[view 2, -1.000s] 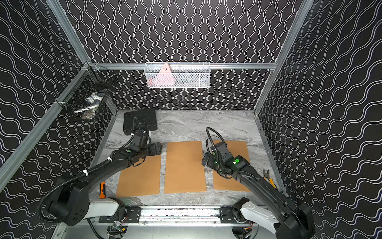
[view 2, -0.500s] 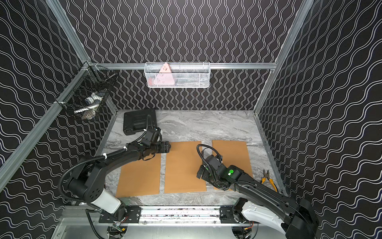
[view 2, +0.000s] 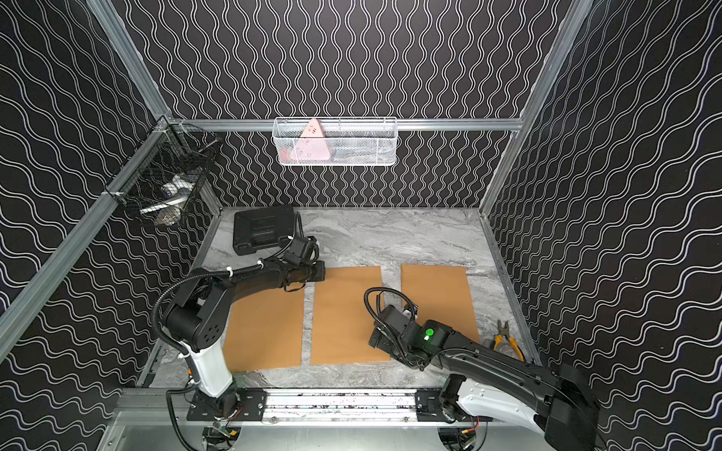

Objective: Open the file bag
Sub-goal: Pick up the file bag from the center of the board.

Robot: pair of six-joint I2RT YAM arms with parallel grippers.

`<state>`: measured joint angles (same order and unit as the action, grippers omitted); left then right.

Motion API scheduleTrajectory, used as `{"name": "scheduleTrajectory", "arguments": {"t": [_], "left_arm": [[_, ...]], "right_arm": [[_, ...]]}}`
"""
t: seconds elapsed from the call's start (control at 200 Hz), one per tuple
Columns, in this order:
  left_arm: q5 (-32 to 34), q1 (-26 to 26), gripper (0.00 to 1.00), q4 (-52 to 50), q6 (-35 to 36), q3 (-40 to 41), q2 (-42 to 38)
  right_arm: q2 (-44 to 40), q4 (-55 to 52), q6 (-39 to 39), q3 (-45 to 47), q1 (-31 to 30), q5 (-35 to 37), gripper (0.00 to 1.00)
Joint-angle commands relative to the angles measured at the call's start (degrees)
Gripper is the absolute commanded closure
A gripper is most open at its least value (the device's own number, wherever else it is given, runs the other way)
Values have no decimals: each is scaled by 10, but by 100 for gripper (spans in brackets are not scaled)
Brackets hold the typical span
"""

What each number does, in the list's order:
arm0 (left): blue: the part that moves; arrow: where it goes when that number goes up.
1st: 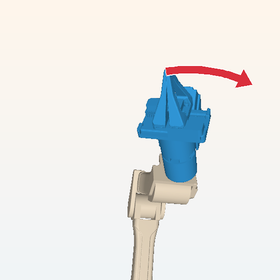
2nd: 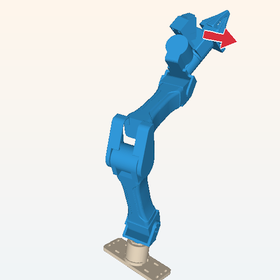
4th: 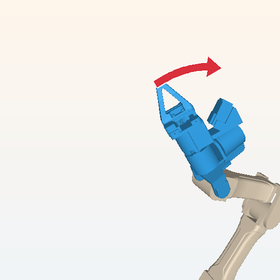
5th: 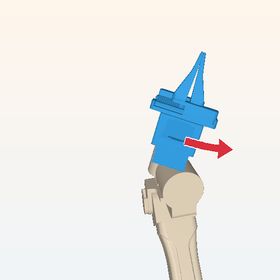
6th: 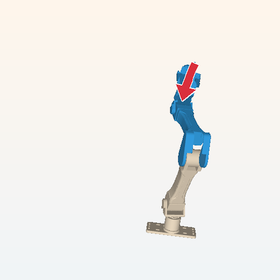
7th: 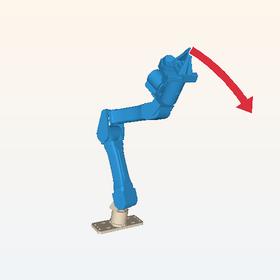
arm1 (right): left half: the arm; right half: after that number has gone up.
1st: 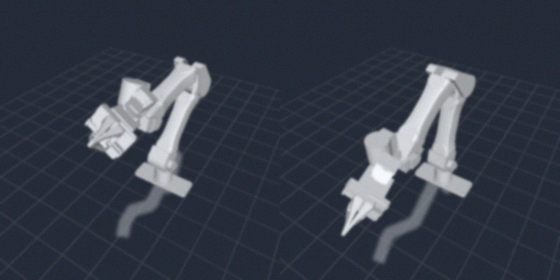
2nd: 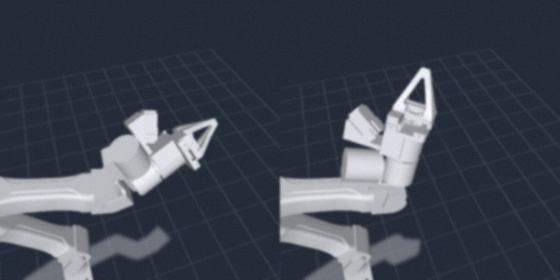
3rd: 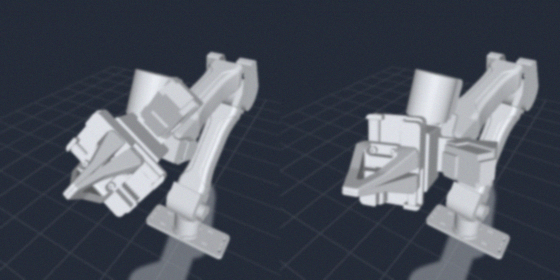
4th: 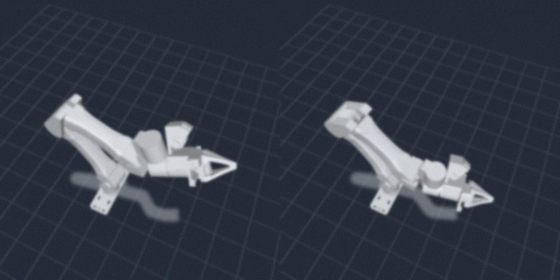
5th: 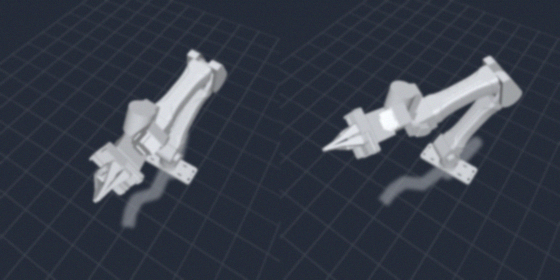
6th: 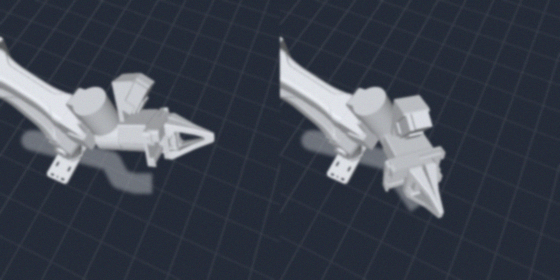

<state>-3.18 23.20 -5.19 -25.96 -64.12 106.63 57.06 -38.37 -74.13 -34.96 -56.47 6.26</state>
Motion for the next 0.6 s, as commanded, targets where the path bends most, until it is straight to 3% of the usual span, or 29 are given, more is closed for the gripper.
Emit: {"name": "scheduleTrajectory", "arguments": {"t": [0.0,0.425,0.596], "left_arm": [[0,0,88,5,-10,-7,12],[26,-1,99,8,-28,5,33],[40,0,100,5,-32,15,32]], "right_arm": [[-8,10,-40,12,-9,9,8],[-15,82,-102,70,-41,9,8],[-23,109,-131,97,-51,13,7]]}}
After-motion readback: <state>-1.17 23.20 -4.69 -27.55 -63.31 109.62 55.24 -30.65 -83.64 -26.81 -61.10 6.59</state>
